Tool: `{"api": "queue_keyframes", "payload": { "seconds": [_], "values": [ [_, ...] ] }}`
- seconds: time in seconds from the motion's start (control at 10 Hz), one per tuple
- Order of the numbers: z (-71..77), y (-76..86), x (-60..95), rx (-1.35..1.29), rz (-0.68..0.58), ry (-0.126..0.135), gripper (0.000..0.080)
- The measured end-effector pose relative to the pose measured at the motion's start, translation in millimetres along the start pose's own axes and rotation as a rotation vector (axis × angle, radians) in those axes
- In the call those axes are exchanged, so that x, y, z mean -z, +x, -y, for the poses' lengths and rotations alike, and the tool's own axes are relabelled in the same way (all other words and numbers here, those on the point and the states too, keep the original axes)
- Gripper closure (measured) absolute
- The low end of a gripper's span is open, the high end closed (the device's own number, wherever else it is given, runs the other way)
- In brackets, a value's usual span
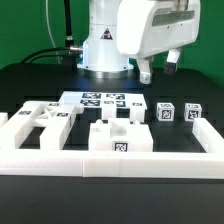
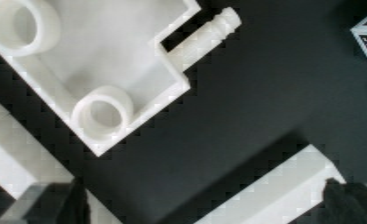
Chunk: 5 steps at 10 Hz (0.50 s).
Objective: Assemble chair
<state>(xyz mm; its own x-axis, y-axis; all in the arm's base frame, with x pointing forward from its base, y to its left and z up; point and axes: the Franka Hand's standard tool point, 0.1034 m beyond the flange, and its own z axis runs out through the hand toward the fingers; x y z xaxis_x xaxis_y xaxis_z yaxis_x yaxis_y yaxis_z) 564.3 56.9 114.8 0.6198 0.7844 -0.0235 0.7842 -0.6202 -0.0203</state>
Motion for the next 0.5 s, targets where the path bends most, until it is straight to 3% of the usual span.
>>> {"api": "queue_keyframes", "payload": {
  "seconds": [0.4, 0.5],
  "values": [
    [-1.0, -1.2, -1.1, -0.002, 0.001, 0.000, 0.0150],
    [-8.5, -7.5, -5.9, 0.000, -0.005, -0.009, 0.0150]
  ]
}}
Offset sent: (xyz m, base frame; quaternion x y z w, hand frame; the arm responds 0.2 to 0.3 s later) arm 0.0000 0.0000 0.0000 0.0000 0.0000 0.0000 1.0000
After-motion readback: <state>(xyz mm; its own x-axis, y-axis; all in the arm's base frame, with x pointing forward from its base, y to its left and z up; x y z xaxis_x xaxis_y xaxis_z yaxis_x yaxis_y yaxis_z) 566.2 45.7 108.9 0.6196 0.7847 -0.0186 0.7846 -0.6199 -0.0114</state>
